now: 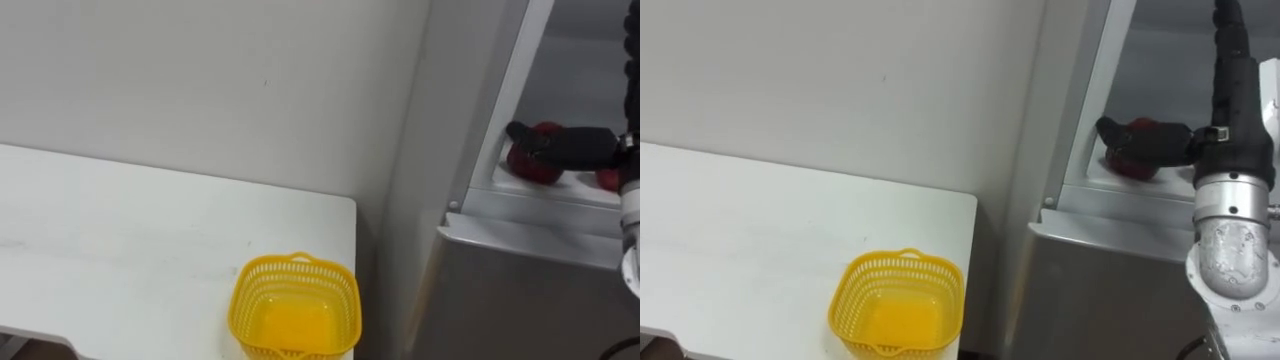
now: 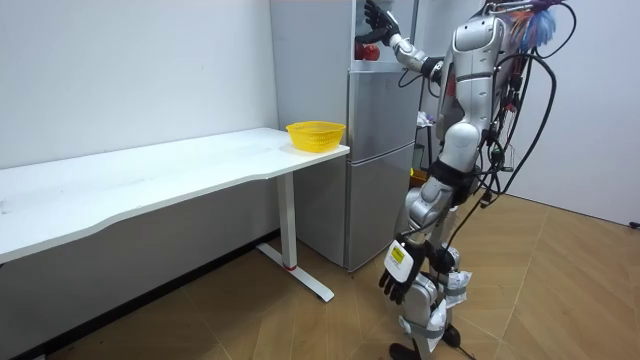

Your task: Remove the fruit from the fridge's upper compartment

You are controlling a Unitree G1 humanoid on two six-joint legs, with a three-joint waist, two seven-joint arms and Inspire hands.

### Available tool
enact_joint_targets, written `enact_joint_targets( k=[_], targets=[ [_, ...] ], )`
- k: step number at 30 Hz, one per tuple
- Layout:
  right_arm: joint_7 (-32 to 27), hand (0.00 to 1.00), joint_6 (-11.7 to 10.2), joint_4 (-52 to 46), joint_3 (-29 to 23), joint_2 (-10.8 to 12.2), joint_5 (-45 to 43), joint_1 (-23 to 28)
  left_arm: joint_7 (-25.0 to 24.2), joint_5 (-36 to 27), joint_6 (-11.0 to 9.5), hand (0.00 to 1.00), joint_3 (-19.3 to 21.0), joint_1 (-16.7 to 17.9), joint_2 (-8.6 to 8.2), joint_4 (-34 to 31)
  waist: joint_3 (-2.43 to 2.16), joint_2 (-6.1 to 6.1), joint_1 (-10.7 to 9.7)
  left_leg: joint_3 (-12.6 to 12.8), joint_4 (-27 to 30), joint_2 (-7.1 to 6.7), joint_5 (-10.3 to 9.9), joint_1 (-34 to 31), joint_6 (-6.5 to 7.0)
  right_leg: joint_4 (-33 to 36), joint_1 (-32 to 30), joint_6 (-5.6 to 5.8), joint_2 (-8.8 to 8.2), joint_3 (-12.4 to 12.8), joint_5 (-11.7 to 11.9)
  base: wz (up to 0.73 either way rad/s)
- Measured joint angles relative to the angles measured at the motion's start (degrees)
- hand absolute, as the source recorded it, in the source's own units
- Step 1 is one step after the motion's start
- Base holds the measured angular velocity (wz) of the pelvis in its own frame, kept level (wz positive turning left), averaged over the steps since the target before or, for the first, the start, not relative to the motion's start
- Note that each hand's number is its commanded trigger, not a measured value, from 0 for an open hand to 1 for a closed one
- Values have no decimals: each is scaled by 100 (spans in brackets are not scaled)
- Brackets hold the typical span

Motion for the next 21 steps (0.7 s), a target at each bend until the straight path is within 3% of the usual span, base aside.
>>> enact_joint_targets(
  k=[2,7,10,13,21],
  targets=[
    [17,0,0,39,22,-17,35,-8,-8,1,11,0,0,-3,0,-25,-1,1,14,-1,0,1,0,3,0,1,1,0,-2,0,0,0],
    [304,0,16,441,161,-374,149,-72,-10,5,12,0,8,-27,0,-93,-10,-20,46,-13,0,-1,7,4,3,8,7,0,-7,11,0,0],
    [498,0,137,517,333,-496,146,-72,-9,3,27,0,6,-25,3,-93,-9,-36,50,-14,-1,-2,9,8,0,12,7,0,-1,22,0,0],
    [563,0,213,526,426,-496,152,-72,-2,1,37,0,5,-33,10,-96,5,-77,54,-14,3,0,12,10,-5,12,3,-1,4,20,0,0],
    [519,0,324,525,423,-497,459,-82,126,2,107,0,13,48,25,-329,-20,-116,69,-3,-4,7,14,-32,-2,9,-34,-1,-2,13,0,0]
  ],
)
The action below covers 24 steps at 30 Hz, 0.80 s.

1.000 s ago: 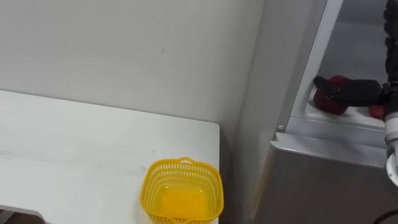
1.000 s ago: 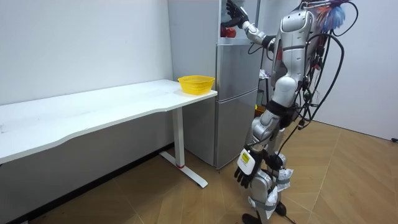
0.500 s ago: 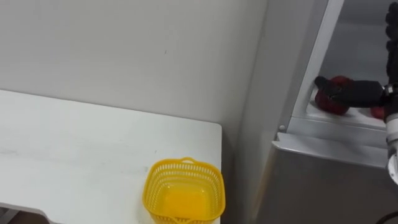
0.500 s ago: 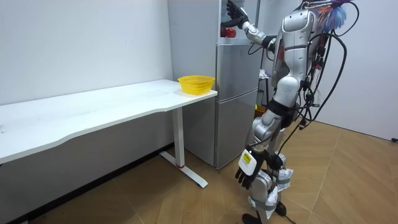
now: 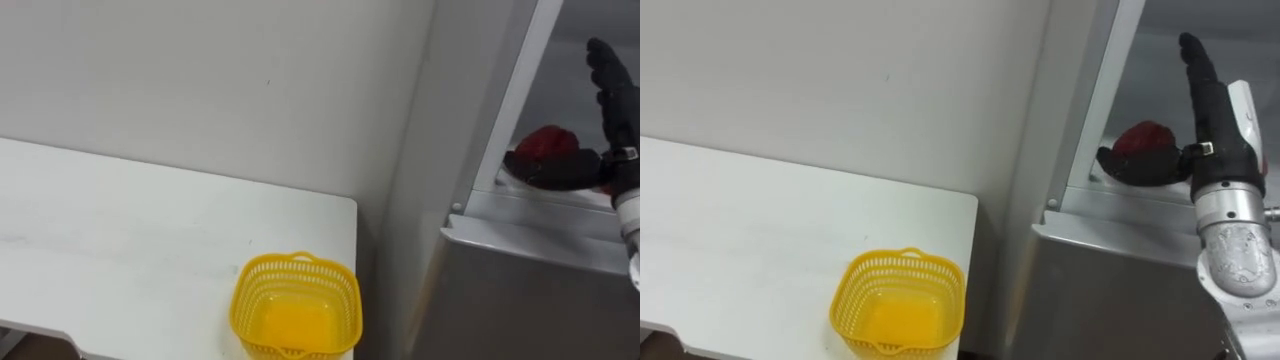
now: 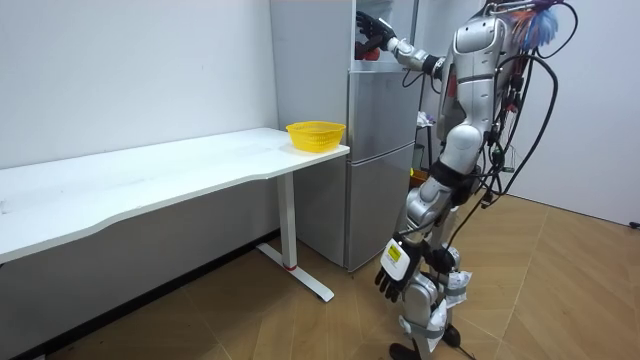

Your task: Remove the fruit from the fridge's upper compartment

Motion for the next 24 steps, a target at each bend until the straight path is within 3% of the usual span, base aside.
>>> enact_joint_targets(
  k=[6,14,20,24],
  targets=[
    [-23,0,0,0,-3,0,144,-99,34,14,-4,0,4,14,0,-37,42,88,0,6,-4,10,0,-17,0,3,-20,-1,0,0,1,0],
    [-48,0,1,1,5,-2,132,-156,44,14,2,0,14,10,1,-32,15,113,11,3,-97,-9,73,0,-17,15,-82,-1,3,11,0,0],
    [102,0,18,143,94,-3,133,-156,33,19,11,0,9,10,13,-27,59,-5,-4,-7,-102,-6,83,13,-33,9,-75,-21,8,48,-12,0],
    [289,0,116,184,95,-21,110,-156,9,24,39,0,11,33,21,-26,17,-97,-13,-8,-99,-21,82,-12,-35,-20,-72,-42,17,73,-24,0]
  ],
)
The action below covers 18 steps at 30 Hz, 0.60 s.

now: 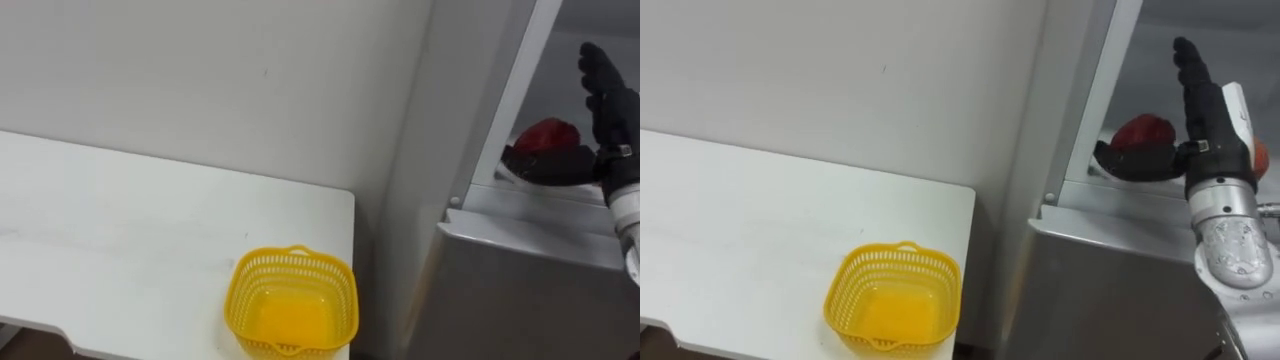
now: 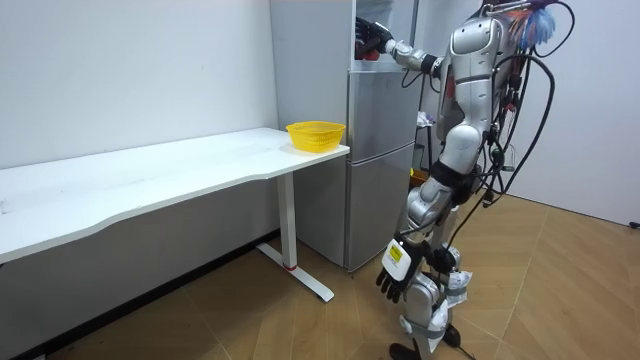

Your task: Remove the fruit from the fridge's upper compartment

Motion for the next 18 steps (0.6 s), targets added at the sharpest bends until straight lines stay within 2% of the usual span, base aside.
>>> enact_joint_targets(
  k=[2,6,9,13,15,18],
  targets=[
    [37,0,2,35,0,-7,-3,0,-1,0,1,0,0,17,2,0,-4,-5,0,-1,4,2,0,9,0,3,14,-1,2,1,1,0],
    [230,0,2,219,14,-9,-199,-2,-1,-23,0,0,-10,24,13,0,24,24,7,-12,-11,9,0,87,-1,4,91,-2,-2,-37,2,1],
    [328,0,4,316,19,-9,-200,-16,-27,-25,-1,0,-8,9,30,-2,28,29,6,-27,-34,8,-1,80,-1,4,100,-2,-6,-86,2,4],
    [477,0,-5,1040,43,-20,-93,-435,-139,-44,1,0,-9,-26,66,-2,28,29,18,-44,0,4,-1,79,-2,3,130,-3,-9,-92,2,2],
    [551,0,-14,1258,143,-50,-34,-541,-142,-45,-1,0,-20,-24,90,6,37,42,33,-48,7,0,-1,86,-2,4,138,-4,-6,-91,3,0],
    [684,0,-21,1462,271,-109,55,-626,-144,-44,2,0,-18,-29,125,46,23,21,46,-48,21,3,-1,88,-3,5,142,-12,-1,-94,8,0]
  ],
)
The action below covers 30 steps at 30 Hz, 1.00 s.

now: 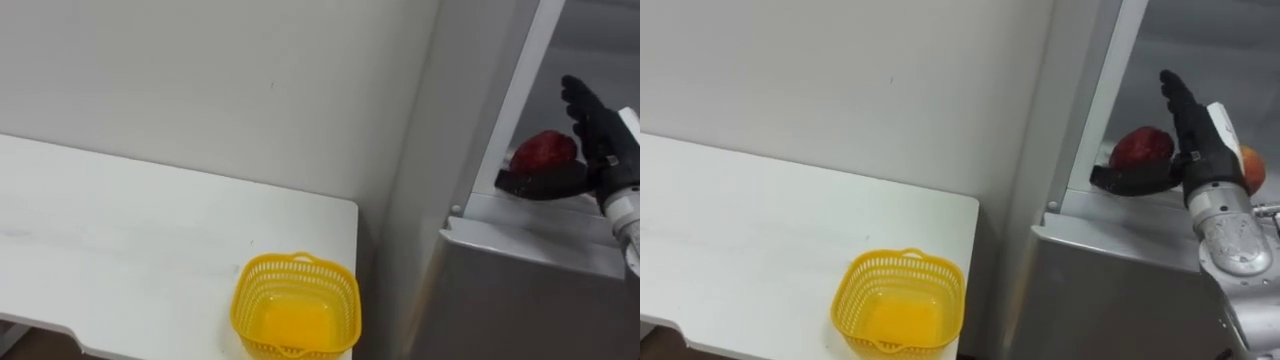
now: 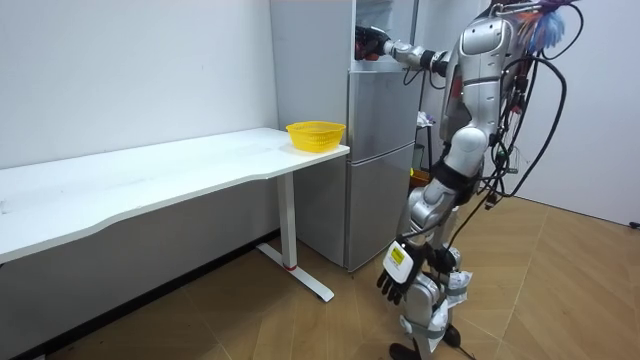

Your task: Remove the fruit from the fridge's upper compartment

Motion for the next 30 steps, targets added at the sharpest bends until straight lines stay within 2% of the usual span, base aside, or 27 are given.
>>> enact_joint_targets(
  k=[8,13,23,24,25,30],
  targets=[
    [330,0,-22,490,24,0,306,-165,-7,-16,104,0,8,7,41,6,1,2,4,3,-27,-2,1,100,-1,-3,82,0,-4,1,-3,0],
    [492,0,88,745,21,0,489,-331,-7,-15,236,0,7,3,39,6,-3,-4,2,-1,-13,-10,2,102,-1,-14,84,0,-5,0,-3,0],
    [863,0,219,844,16,0,728,-337,-7,-10,386,0,2,-4,40,5,-6,-7,-19,-6,-4,-14,2,118,-1,-18,81,-5,-8,-2,-6,0],
    [910,54,223,851,17,0,737,-336,-7,-8,406,0,-2,-6,40,-2,-8,-7,-21,-3,-3,-14,2,118,-1,-17,111,-5,-8,-1,-6,0],
    [977,100,253,860,17,0,777,-337,-7,-8,424,0,-2,-7,40,-3,-7,-6,-26,-4,-2,-14,2,126,-1,-20,123,-5,-8,-1,-6,0],
    [1260,100,341,1049,11,-4,926,-345,-12,-2,509,0,0,-16,47,-1,-21,-9,-28,-9,-7,-17,2,191,-2,-103,196,-5,-1,-12,-1,0]
  ],
)
